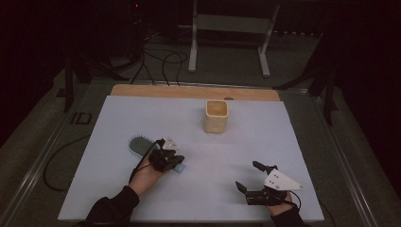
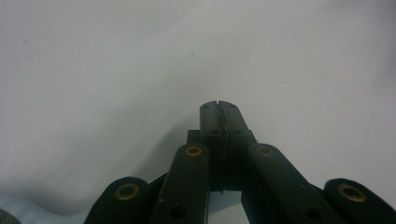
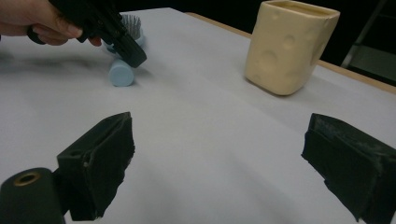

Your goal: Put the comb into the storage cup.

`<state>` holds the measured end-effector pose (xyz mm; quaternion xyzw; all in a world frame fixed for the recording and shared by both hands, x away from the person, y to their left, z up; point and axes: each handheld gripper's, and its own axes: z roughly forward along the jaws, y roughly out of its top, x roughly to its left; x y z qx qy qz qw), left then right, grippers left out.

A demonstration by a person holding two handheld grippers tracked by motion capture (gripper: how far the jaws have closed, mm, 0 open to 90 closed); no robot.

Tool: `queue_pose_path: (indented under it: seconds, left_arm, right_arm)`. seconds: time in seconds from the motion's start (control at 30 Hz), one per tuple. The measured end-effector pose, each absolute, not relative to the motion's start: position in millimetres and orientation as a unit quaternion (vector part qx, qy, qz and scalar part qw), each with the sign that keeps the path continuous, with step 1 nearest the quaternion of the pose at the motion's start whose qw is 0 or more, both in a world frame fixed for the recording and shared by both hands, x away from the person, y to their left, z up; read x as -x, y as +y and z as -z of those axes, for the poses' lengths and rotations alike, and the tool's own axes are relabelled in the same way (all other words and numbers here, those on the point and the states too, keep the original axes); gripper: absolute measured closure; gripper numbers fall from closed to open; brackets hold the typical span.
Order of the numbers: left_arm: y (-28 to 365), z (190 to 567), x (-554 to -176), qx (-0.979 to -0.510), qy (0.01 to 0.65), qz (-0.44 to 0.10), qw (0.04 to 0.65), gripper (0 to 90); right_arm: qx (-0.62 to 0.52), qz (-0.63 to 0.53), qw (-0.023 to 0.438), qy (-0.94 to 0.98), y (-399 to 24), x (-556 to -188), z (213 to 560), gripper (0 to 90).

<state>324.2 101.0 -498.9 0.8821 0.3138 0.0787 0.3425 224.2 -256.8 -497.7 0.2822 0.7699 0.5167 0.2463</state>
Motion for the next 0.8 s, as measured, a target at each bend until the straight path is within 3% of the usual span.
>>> queue_pose_path:
  seconds: [0.8]
  left_arm:
    - [137,498,-289,-0.902,0.299,-0.055,0.306,89.8]
  right_arm:
    - [-0.278,-0.517,0.248,0.771,-255,-224,497,8.5]
